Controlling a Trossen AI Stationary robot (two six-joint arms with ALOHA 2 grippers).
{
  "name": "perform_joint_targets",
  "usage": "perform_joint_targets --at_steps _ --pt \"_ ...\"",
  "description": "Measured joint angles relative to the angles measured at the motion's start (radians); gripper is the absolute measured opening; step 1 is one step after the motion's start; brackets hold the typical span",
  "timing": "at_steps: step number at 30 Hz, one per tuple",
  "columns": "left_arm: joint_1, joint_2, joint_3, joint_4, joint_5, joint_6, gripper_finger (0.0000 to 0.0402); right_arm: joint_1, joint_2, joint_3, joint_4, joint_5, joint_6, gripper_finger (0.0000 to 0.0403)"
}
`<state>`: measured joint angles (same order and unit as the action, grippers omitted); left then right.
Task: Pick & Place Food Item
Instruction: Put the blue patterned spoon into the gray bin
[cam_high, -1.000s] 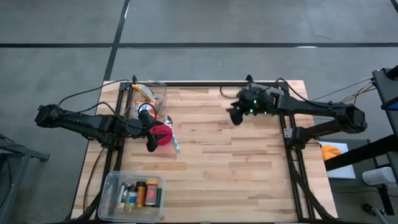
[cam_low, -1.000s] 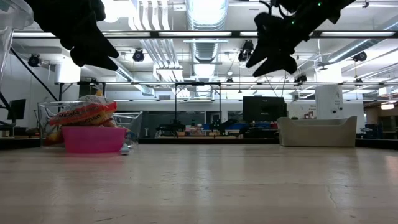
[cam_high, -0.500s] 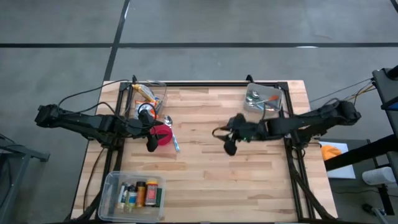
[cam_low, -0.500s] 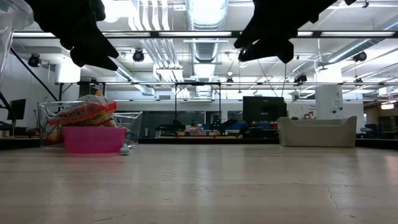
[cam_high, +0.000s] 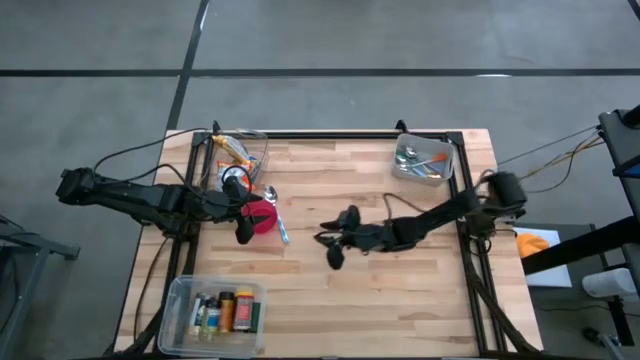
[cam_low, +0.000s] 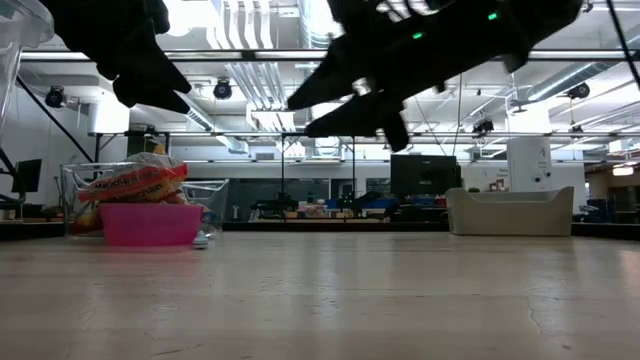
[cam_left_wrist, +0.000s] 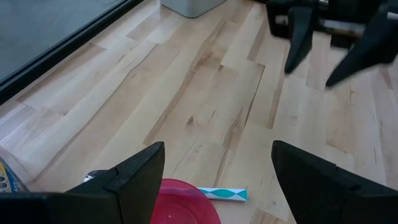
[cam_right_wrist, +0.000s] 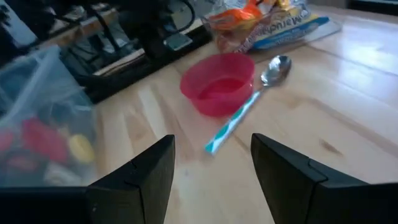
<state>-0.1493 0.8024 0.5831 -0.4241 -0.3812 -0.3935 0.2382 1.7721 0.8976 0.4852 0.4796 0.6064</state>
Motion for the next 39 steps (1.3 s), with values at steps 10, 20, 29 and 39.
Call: perform_joint_targets --at_steps 10,20,29,39 --pt "0.000 0.000 0.000 0.000 0.000 0.000 0.0298 -0.001 0.310 0.371 -0.236 0.129 -0.123 0.0207" --pt "0.000 0.000 0.000 0.000 0.000 0.000 0.0298 -0.030 0.536 0.649 -0.303 0.133 -0.140 0.0207" --pt "0.000 0.000 0.000 0.000 0.000 0.000 0.0298 -0.059 0.614 0.698 -0.304 0.133 -0.139 0.0207" --pt "0.000 0.000 0.000 0.000 0.000 0.000 0.0298 -0.075 0.626 0.702 -0.419 0.127 -0.137 0.0207"
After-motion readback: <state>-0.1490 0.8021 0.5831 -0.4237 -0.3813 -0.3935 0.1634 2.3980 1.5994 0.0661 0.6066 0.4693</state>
